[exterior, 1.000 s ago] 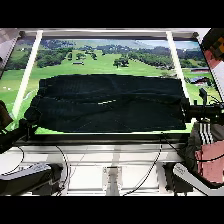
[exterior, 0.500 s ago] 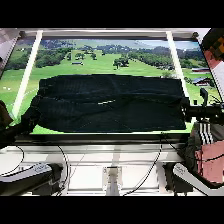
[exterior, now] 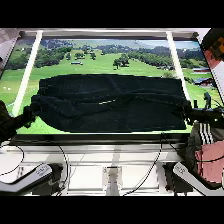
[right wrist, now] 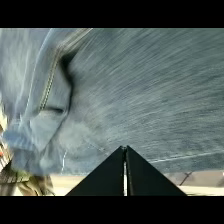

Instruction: Fold the clothes and pants, and hang the long-sleeved shirts on hangers.

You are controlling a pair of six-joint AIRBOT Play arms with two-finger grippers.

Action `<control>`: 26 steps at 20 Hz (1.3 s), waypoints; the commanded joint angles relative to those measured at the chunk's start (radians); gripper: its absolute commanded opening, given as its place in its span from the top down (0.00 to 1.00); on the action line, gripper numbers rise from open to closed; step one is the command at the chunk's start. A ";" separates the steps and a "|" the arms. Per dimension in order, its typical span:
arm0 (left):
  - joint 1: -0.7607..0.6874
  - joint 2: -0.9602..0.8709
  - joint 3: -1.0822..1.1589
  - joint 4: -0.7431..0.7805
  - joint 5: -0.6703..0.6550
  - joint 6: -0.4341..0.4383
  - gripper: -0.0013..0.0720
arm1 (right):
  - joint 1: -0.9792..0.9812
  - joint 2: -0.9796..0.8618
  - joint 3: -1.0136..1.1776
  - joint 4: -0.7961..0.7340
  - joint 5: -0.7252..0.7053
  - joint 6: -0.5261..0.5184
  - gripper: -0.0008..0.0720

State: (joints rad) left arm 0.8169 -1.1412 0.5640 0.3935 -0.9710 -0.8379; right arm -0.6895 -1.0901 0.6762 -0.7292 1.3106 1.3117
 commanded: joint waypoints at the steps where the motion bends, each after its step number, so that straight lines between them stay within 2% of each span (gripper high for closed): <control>1: -0.003 0.198 0.002 0.045 -0.020 -0.094 0.94 | -0.160 0.085 -0.121 -0.005 0.013 -0.023 0.97; 3: -0.003 0.274 0.002 0.158 -0.021 -0.150 0.94 | -0.262 0.156 -0.181 -0.017 0.040 -0.025 0.97; 5: -0.003 0.299 0.002 0.243 -0.021 -0.197 0.93 | -0.301 0.202 -0.206 -0.142 0.061 -0.023 0.97; 7: -0.003 0.294 0.002 0.253 -0.020 -0.206 0.93 | -0.294 0.207 -0.225 -0.252 0.055 0.042 0.97; 10: -0.003 0.294 0.002 0.253 -0.020 -0.206 0.93 | -0.296 0.207 -0.286 -0.226 0.011 0.080 0.97; 14: -0.004 0.294 0.002 0.252 -0.021 -0.206 0.93 | -0.295 0.206 -0.418 -0.058 -0.126 0.082 0.97; 15: -0.005 0.294 0.002 0.252 -0.021 -0.206 0.93 | -0.295 0.206 -0.433 -0.044 -0.161 0.082 0.93; 17: -0.008 0.294 0.002 0.249 -0.021 -0.206 0.93 | -0.296 0.204 -0.433 -0.041 -0.201 0.087 0.37; 20: -0.008 0.294 0.002 0.249 -0.021 -0.206 0.93 | -0.295 0.201 -0.432 -0.030 -0.272 0.097 0.37; 23: -0.008 0.294 0.002 0.250 -0.021 -0.206 0.93 | -0.294 0.200 -0.432 0.051 -0.364 0.101 0.37; 24: -0.008 0.294 0.002 0.250 -0.021 -0.206 0.93 | -0.294 0.196 -0.432 0.067 -0.380 0.101 0.43; 26: -0.008 0.294 0.002 0.250 -0.021 -0.203 0.93 | -0.294 0.165 -0.432 0.089 -0.387 0.100 0.43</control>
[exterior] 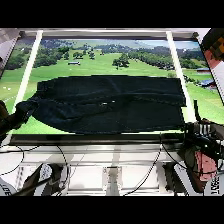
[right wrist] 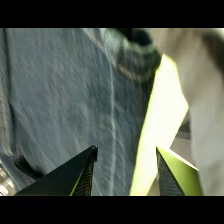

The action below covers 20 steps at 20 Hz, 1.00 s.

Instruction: Fold the clothes and pants, and hang the long-sleeved shirts on hangers.

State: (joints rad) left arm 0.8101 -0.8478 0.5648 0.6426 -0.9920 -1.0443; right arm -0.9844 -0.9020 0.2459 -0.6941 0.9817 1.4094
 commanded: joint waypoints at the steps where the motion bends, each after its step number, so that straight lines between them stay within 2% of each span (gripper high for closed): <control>1: -0.001 0.001 0.001 0.001 0.000 0.004 0.93 | 0.000 -0.048 -0.002 0.061 -0.057 -0.008 0.43; 4: -0.001 0.001 0.001 0.001 0.001 0.004 0.93 | 0.000 -0.132 -0.002 0.080 -0.060 -0.047 0.48; 12: -0.001 0.000 0.001 0.000 0.005 0.004 0.93 | 0.037 -0.191 -0.001 0.220 -0.105 -0.146 0.50; 13: 0.000 0.000 0.001 0.000 0.004 0.004 0.93 | 0.064 -0.191 -0.001 0.239 -0.127 -0.145 0.57; 14: -0.001 0.000 0.001 0.000 0.004 0.004 0.93 | 0.100 -0.191 -0.001 0.262 -0.156 -0.145 0.58; 17: 0.000 0.001 0.001 0.000 0.004 0.004 0.93 | 0.192 -0.190 -0.001 0.311 -0.195 -0.143 0.96; 20: 0.000 0.003 0.005 0.001 0.003 0.004 0.93 | 0.203 -0.148 0.000 0.343 -0.137 -0.142 0.97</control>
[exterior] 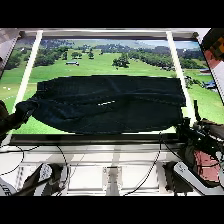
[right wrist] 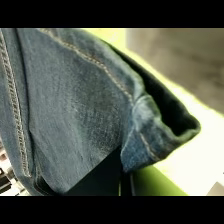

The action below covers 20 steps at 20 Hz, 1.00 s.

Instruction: Fold the clothes and pants, and hang the long-sleeved shirts on hangers.

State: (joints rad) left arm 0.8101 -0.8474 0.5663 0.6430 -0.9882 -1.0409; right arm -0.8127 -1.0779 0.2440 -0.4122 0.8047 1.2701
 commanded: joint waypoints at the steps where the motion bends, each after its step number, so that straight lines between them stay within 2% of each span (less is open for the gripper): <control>1: 0.003 0.006 0.012 0.005 -0.006 0.000 0.93 | 0.031 0.067 0.002 0.061 0.065 0.006 0.97; 4: 0.004 0.019 0.082 0.008 -0.091 0.000 0.94 | 0.031 0.220 0.082 -0.058 0.184 0.163 0.97; 8: 0.003 0.017 0.203 0.026 -0.134 -0.060 0.94 | 0.031 0.333 0.418 -0.538 0.370 0.432 0.97; 10: -0.001 0.018 0.246 0.039 -0.169 -0.088 0.94 | 0.031 0.328 0.597 -0.675 0.452 0.448 0.97; 14: -0.033 0.001 0.285 0.038 -0.159 -0.153 0.94 | 0.031 0.246 0.798 -0.693 0.470 0.447 0.97; 17: -0.064 -0.058 0.306 0.024 -0.131 -0.183 0.94 | 0.052 0.073 0.899 -0.630 0.492 0.409 0.97; 20: -0.108 -0.144 0.307 -0.012 -0.118 -0.183 0.94 | 0.128 -0.101 1.023 -0.605 0.424 0.413 0.97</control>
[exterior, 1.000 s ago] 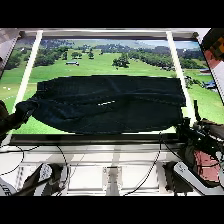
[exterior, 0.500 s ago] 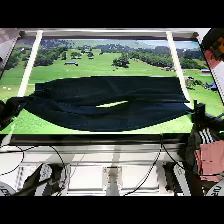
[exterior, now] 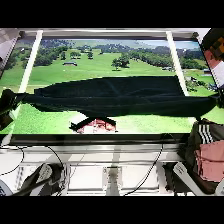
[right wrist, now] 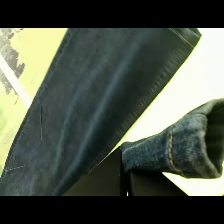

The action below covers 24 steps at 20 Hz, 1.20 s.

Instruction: Fold the clothes and pants, and hang the long-sleeved shirts on hangers.

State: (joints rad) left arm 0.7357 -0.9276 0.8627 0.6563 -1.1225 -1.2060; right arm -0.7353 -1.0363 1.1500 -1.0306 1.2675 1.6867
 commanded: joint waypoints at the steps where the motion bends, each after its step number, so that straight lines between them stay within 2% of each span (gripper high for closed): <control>1: -0.047 -0.095 0.010 -0.034 0.040 -0.018 0.94 | 0.082 -0.196 0.164 0.014 -0.052 0.003 0.97; 5: -0.118 -0.231 0.010 -0.143 0.177 -0.017 0.94 | 0.211 -0.416 0.355 -0.004 -0.111 0.080 0.97; 9: -0.234 -0.381 0.011 -0.228 0.359 -0.005 0.93 | 0.304 -0.579 0.440 -0.084 -0.159 0.237 0.97; 11: -0.303 -0.447 0.011 -0.330 0.506 0.079 0.93 | 0.337 -0.631 0.446 -0.100 -0.211 0.316 0.97; 12: -0.337 -0.478 0.012 -0.412 0.595 0.107 0.93 | 0.354 -0.648 0.446 -0.100 -0.248 0.323 0.97; 14: -0.390 -0.537 0.031 -0.538 0.743 0.122 0.93 | 0.383 -0.683 0.448 -0.099 -0.342 0.373 0.97; 16: -0.426 -0.603 0.080 -0.641 0.814 0.122 0.91 | 0.402 -0.713 0.448 -0.066 -0.436 0.404 0.96; 17: -0.435 -0.637 0.117 -0.680 0.823 0.122 0.65 | 0.408 -0.725 0.448 -0.016 -0.498 0.404 0.71; 18: -0.438 -0.671 0.165 -0.705 0.827 0.122 0.26 | 0.412 -0.732 0.449 0.025 -0.544 0.402 0.51; 19: -0.438 -0.698 0.214 -0.734 0.819 0.122 0.14 | 0.412 -0.739 0.459 0.034 -0.570 0.403 0.51; 21: -0.438 -0.734 0.306 -0.788 0.821 0.122 0.14 | 0.412 -0.755 0.509 0.031 -0.590 0.390 0.51; 24: -0.428 -0.756 0.438 -0.792 0.819 0.122 0.15 | 0.411 -0.780 0.624 0.029 -0.537 0.326 0.51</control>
State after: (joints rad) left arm 0.3073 -1.6482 1.1892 -0.0845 -0.3199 -1.0878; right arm -0.3275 -1.7916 1.6920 -1.0176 0.7338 2.0567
